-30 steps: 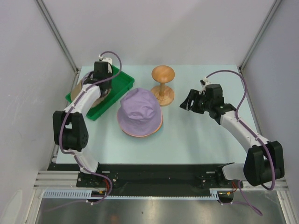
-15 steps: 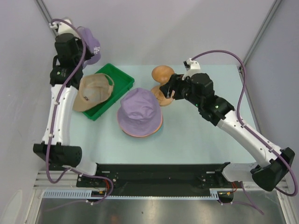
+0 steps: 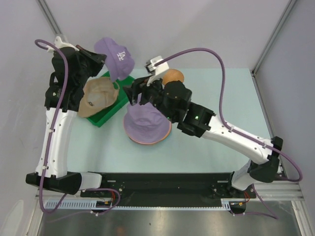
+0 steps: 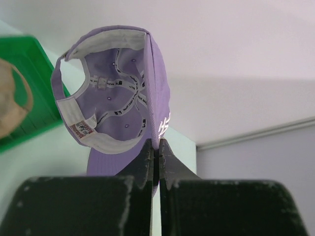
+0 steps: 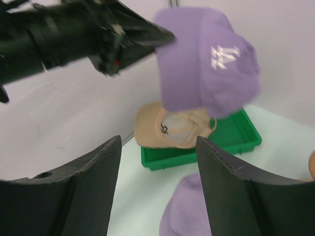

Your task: Stack the hats

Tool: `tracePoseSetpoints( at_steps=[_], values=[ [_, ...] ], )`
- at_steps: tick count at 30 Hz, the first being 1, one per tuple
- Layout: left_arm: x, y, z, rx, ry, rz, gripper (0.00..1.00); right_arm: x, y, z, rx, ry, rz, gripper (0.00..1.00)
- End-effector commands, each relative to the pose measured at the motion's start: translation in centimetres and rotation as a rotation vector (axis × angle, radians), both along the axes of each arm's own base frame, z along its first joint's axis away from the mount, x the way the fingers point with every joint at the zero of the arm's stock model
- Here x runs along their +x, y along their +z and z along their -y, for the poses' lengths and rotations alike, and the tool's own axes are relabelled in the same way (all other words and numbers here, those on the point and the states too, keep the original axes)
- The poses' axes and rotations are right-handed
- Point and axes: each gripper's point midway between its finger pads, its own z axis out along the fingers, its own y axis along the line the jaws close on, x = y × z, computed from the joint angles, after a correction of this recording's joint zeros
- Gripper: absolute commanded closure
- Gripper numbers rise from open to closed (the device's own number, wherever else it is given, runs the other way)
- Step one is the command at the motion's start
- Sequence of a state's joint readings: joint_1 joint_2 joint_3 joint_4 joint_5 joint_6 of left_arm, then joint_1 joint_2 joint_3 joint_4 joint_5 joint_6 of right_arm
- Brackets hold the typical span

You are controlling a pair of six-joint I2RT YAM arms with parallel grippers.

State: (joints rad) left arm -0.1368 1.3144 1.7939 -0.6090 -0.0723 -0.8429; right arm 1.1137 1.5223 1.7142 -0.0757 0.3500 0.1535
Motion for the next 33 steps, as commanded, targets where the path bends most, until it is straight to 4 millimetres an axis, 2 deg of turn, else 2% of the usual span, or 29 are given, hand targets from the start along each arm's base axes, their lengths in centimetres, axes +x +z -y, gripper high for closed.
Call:
tracePoseSetpoints(
  at_steps=[1, 5, 7, 12, 17, 20, 24, 26, 27, 31, 33],
  values=[
    [-2.5, 0.6, 2.2, -0.135, -0.02, -0.009, 1.0, 0.8, 4.2, -0.8, 0.0, -0.113, 0.162, 0.33],
    [-3.3, 0.0, 4.0, -0.136, -0.05, -0.027, 1.0, 0.4, 4.0, -2.7, -0.044, -0.12, 0.183, 0.33],
    [-3.8, -0.2, 4.6, -0.122, -0.058, -0.033, 0.99, 1.0, 2.9, -3.1, -0.1, -0.159, 0.164, 0.33],
    [-4.5, -0.1, 5.4, -0.134, -0.07, -0.011, 1.0, 2.1, 1.6, -3.1, -0.167, -0.209, 0.153, 0.33],
    [-5.1, 0.0, 6.0, -0.157, -0.081, -0.012, 1.0, 4.3, -0.9, -2.9, -0.229, -0.287, 0.132, 0.34],
    [-5.4, 0.6, 6.1, -0.167, -0.089, 0.005, 1.0, 5.2, -1.7, -2.7, -0.258, -0.317, 0.139, 0.36],
    [-5.8, 0.2, 6.4, -0.172, -0.097, -0.012, 1.0, 6.3, -1.8, -2.4, -0.267, -0.4, 0.168, 0.41],
    [-5.9, -0.1, 6.4, -0.176, -0.096, -0.017, 1.0, 6.7, -1.1, -2.2, -0.251, -0.439, 0.193, 0.51],
    [-6.2, 0.0, 6.3, -0.18, -0.097, -0.011, 1.0, 7.1, -1.4, -1.9, -0.262, -0.473, 0.19, 0.64],
    [-6.2, 0.1, 6.4, -0.175, -0.104, -0.002, 1.0, 8.3, -1.1, -0.1, -0.266, -0.571, 0.188, 1.0],
    [-6.2, -0.1, 6.8, -0.157, -0.131, 0.004, 1.0, 8.8, -1.1, 0.8, -0.271, -0.598, 0.182, 1.0]
  ],
)
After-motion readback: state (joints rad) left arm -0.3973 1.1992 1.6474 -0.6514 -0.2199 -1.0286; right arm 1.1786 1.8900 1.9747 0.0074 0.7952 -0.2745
